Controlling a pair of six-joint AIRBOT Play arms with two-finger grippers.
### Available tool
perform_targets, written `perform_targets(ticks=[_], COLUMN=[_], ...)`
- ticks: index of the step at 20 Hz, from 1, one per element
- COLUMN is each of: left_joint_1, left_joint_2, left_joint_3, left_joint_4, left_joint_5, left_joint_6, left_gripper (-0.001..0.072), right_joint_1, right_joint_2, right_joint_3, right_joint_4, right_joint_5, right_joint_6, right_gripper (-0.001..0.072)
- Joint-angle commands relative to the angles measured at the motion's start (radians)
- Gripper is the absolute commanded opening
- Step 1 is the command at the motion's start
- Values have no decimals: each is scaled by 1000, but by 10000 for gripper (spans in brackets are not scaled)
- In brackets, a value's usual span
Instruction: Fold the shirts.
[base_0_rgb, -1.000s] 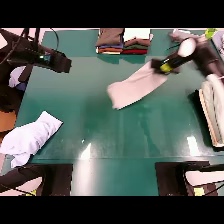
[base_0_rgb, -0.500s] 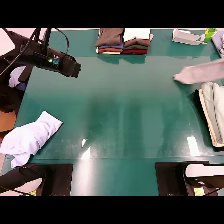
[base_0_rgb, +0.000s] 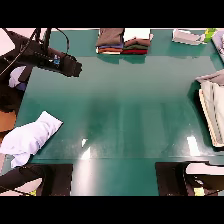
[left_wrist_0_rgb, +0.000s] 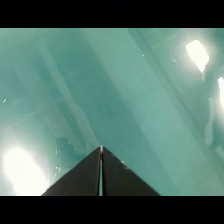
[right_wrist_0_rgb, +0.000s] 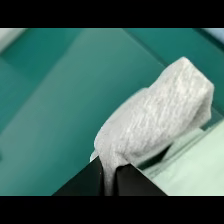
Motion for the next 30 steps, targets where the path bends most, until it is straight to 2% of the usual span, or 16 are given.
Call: perform_targets(ticks=[1, 4, 9, 12, 17, 21, 24, 25, 26, 27, 28, 30], left_joint_1=[0, 0, 0, 0, 0, 0, 0, 0, 0, 0, 0, 0], left_joint_2=[0, 0, 0, 0, 0, 0, 0, 0, 0, 0, 0, 0], left_joint_3=[0, 0, 0, 0, 0, 0, 0, 0, 0, 0, 0, 0], left_joint_4=[-1, -1, -1, -1, -1, -1, -2, -1, -2, -1, -1, -1], left_joint_5=[0, 0, 0, 0, -1, -1, -1, 0, 0, 0, 0, 0], left_joint_6=[-1, 2, 3, 3, 11, 11, 10, 10, 10, 10, 10, 10], left_gripper=[22, 22, 22, 22, 23, 22, 22, 22, 23, 22, 22, 23], right_joint_1=[-16, -17, -73, -124, -183, -224, -248, -255, -260, -269, -269, -255], right_joint_2=[71, 123, 149, 195, 347, 428, 457, 462, 460, 461, 461, 461], right_joint_3=[1, 0, -13, -147, -521, -703, -781, -793, -792, -780, -757, -679], right_joint_4=[31, 11, -157, -272, -418, -425, -425, -425, -425, -421, -406, -297], right_joint_5=[-28, 32, 296, 356, 283, 192, 159, 154, 151, 150, 151, 139], right_joint_6=[-35, -69, -103, -140, -157, -159, -217, -239, -244, -244, -244, -244], right_gripper=[15, 15, 15, 15, 15, 15, 20, 136, 369, 505, 553, 560])
